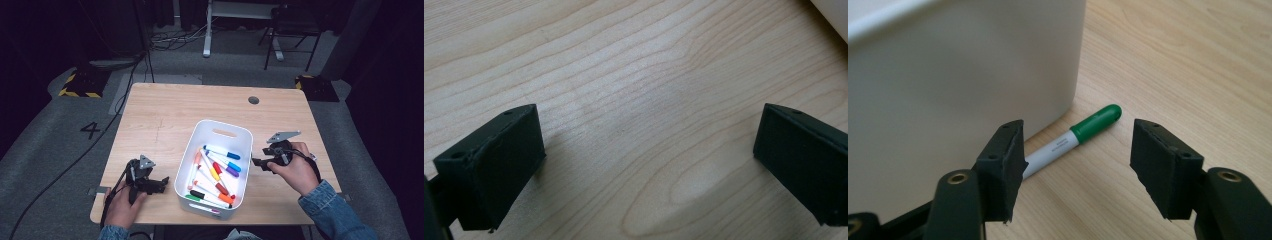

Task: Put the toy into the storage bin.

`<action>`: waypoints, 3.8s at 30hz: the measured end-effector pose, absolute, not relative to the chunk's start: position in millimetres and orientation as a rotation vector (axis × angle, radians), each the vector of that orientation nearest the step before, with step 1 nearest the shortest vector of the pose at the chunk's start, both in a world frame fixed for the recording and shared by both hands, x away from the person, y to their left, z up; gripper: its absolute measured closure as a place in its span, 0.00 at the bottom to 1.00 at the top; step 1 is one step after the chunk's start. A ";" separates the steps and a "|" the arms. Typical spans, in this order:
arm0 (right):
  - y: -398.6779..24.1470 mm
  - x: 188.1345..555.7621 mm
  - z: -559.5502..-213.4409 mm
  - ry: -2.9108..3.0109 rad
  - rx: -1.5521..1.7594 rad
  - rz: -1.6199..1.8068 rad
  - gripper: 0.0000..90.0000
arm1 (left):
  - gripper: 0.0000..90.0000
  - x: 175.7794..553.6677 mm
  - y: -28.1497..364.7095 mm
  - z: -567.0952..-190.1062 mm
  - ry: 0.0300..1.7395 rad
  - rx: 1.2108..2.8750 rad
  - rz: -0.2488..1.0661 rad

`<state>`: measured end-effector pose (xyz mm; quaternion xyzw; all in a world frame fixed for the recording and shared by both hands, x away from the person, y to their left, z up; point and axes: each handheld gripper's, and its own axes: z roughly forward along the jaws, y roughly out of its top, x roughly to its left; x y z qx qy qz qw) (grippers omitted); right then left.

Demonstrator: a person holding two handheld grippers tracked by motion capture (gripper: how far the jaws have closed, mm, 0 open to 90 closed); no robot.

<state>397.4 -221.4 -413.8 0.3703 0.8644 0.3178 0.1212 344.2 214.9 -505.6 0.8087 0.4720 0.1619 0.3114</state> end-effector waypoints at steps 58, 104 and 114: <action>-222.5 412.6 -467.9 2.624 1.201 0.732 0.86 | 0.00 343.9 214.7 -505.7 1.249 2.132 0.427; -247.4 357.1 -358.3 2.663 1.021 0.970 0.86 | 0.00 343.9 214.8 -505.6 1.248 2.133 0.430; -245.0 345.5 -338.5 2.661 0.963 1.026 0.86 | 0.00 343.9 214.7 -505.7 1.249 2.132 0.427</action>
